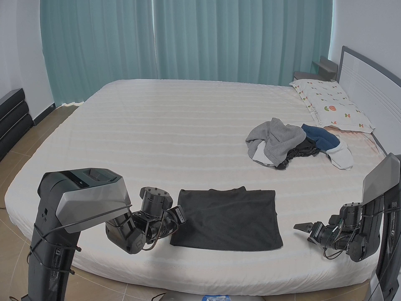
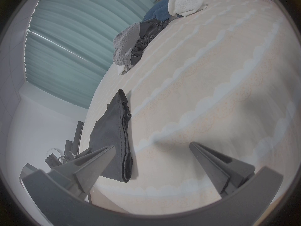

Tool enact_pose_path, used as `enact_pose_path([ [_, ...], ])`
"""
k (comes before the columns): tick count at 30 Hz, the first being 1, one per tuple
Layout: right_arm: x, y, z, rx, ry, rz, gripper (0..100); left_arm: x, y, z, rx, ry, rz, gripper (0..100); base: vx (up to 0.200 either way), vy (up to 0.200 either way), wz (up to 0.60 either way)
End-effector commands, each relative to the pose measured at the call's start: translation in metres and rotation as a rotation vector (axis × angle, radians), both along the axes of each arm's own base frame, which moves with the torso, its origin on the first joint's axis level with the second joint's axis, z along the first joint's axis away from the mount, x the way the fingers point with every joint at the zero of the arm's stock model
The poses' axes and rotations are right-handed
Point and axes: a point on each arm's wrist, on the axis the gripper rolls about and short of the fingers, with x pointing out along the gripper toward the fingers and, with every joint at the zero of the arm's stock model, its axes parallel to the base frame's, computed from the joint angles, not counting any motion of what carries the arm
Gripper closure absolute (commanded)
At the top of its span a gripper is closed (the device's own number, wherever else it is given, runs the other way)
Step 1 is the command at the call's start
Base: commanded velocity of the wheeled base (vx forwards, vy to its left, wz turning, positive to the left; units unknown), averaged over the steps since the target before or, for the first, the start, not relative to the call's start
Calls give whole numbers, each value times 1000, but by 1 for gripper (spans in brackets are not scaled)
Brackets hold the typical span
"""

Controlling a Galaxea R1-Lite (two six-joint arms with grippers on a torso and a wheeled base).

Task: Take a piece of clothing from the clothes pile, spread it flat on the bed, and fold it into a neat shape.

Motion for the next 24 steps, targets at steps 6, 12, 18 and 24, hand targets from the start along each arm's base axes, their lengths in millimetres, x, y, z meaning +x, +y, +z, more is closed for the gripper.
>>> enact_pose_path([
  [6, 1, 0, 1, 0, -16, 0, 0, 3, -4, -2, -5, -11, -10, 0, 0, 0, 0],
  [12, 2, 0, 1, 1, -19, -3, 0, 14, -10, -3, -15, -38, -18, 0, 0, 0, 0],
  [18, 2, 0, 1, 1, -18, -3, 0, 13, -9, -3, -15, -35, -17, 100, 0, 0, 0],
  [24, 2, 0, 1, 1, -18, -3, 0, 12, -9, -3, -14, -30, -18, 100, 0, 0, 0],
])
